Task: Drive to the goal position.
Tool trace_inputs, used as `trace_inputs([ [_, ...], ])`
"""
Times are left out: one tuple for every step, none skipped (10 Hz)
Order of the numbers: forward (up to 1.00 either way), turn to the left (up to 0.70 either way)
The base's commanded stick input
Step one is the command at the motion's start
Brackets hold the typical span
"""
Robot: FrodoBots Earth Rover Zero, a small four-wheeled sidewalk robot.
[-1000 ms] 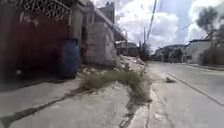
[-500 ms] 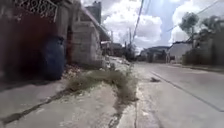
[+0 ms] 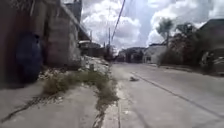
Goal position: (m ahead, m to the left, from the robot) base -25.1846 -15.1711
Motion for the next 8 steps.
trace_inputs([
  [0.00,-0.70],
  [0.00,-0.70],
  [0.00,-0.70],
  [0.00,-0.70],
  [0.00,-0.70],
  [0.00,-0.70],
  [0.00,-0.70],
  [0.00,-0.70],
])
